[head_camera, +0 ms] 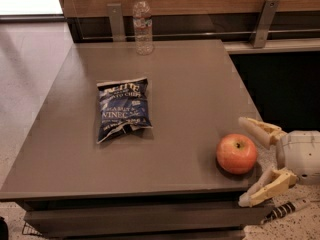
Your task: Move apple near water bottle
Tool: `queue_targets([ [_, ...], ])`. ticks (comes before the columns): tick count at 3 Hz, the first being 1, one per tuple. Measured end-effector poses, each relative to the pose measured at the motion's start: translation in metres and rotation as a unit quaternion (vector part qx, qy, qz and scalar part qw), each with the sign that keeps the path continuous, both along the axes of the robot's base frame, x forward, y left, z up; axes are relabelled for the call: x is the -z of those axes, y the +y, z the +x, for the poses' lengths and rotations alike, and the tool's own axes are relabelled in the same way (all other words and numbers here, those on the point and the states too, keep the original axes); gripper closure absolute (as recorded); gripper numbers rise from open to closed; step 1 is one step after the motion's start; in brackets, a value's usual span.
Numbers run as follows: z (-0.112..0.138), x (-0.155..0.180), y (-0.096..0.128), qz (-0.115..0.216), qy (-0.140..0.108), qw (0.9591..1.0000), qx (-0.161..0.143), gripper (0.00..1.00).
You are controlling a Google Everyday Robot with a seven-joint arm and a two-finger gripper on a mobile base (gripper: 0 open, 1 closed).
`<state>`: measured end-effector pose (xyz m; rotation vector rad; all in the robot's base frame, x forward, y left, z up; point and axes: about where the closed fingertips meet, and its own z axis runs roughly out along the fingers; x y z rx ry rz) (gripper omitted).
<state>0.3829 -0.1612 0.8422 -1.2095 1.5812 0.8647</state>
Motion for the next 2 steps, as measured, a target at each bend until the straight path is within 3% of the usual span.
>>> queue_targets([
  [2, -0.0018, 0.0082, 0.0028, -0.001, 0.001, 1.0, -0.005, 0.48],
])
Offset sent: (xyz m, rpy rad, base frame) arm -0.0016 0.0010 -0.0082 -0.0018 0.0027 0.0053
